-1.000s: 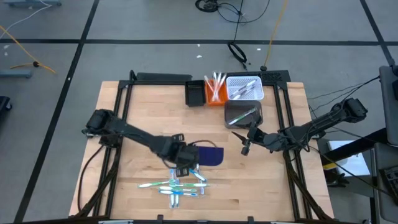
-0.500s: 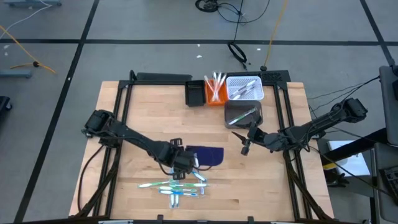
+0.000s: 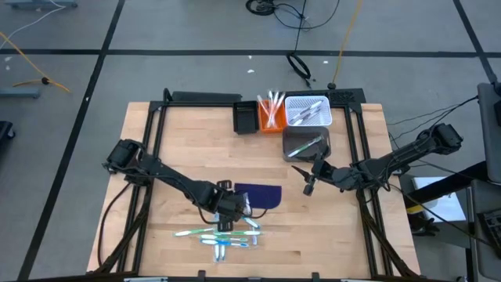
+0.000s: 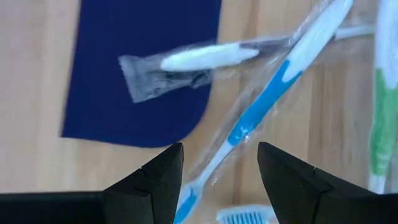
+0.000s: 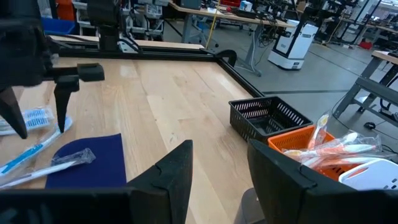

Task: Pick & Place Toothbrushes
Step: Put the blue toothbrush into the black bin

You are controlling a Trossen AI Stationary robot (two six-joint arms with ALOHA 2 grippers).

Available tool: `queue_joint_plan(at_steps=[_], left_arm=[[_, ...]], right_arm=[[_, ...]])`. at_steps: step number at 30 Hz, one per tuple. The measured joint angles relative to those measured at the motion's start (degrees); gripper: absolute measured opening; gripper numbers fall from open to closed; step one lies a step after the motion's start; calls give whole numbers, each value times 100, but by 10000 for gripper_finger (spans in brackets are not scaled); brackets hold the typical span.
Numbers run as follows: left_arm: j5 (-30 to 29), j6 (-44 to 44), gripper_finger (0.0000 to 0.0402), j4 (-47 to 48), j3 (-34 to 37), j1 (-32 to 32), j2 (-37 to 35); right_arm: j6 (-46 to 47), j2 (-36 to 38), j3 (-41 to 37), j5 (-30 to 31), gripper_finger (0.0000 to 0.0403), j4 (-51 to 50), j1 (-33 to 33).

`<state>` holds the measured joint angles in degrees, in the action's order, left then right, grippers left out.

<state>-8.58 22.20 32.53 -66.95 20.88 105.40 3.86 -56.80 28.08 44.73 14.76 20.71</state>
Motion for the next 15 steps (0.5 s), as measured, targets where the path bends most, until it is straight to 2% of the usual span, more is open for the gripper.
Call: queue_joint_plan(at_steps=[15], left_arm=[[64,91,209,-699,494,42,40]], right_arm=[[0,0,0,-2,144,-2,0]])
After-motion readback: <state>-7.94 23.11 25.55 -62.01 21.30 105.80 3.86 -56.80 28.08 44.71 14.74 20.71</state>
